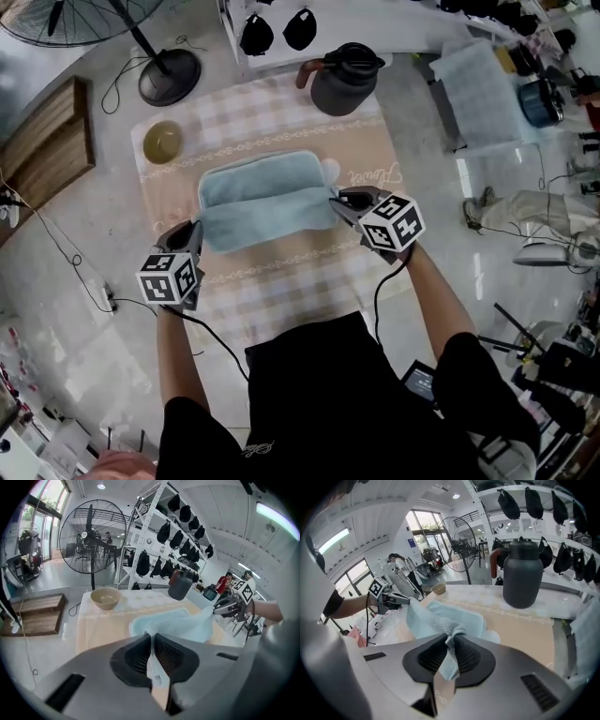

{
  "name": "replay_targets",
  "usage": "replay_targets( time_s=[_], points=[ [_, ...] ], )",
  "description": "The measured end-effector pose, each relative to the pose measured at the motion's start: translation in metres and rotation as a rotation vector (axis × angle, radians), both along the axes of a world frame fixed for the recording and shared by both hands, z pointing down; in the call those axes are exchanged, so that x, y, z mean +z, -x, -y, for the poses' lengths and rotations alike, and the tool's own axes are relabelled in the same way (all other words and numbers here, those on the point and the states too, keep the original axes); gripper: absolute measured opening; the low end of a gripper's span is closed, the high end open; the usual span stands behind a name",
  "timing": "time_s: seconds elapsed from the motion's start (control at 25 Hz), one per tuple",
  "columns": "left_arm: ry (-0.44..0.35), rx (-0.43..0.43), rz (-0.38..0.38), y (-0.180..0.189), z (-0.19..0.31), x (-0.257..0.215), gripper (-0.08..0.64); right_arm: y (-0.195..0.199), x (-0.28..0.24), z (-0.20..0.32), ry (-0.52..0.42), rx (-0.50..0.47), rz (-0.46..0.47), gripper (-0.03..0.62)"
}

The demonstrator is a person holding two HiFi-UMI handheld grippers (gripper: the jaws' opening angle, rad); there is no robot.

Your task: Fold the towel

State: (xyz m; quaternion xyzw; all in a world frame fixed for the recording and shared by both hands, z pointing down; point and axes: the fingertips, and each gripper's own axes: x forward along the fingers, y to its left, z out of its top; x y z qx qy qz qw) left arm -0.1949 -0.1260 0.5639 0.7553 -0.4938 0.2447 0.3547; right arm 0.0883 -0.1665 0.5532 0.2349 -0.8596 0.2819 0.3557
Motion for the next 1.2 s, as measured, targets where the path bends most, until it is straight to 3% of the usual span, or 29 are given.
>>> replay_targets(
  time_s=[0.44,0.64,0.68,0.72,0.76,0.8,1.04,1.2],
  points=[
    [0.039,-0.003,0.051,0.009,0.069,0.019,0.029,0.009,0.023,0.074,0.070,0.016,-0.011,0.051],
    [0.041,-0.039,0.065,0.015,0.084,0.031,0.031,0.015,0.035,0.092,0.055,0.009,-0.034,0.059],
    [0.024,-0.057,0.063,0.016,0.087,0.031,0.037,0.016,0.037,0.094,0.042,0.008,-0.038,0.070],
    [0.005,-0.077,0.062,0.017,0.089,0.029,0.109,0.016,0.037,0.096,0.028,0.009,-0.039,0.104],
    [-0.013,-0.094,0.061,0.018,0.089,0.026,0.195,0.016,0.037,0.097,0.014,0.013,-0.035,0.150],
    [-0.026,-0.106,0.059,0.018,0.088,0.024,0.219,0.015,0.036,0.097,0.003,0.017,-0.028,0.178],
    [-0.037,-0.114,0.094,0.013,0.049,0.014,0.222,0.004,0.033,0.075,-0.009,0.017,-0.019,0.192],
    [-0.035,-0.083,0.078,-0.008,0.021,0.013,0.222,0.000,0.028,0.061,-0.015,0.030,-0.035,0.192]
  ],
)
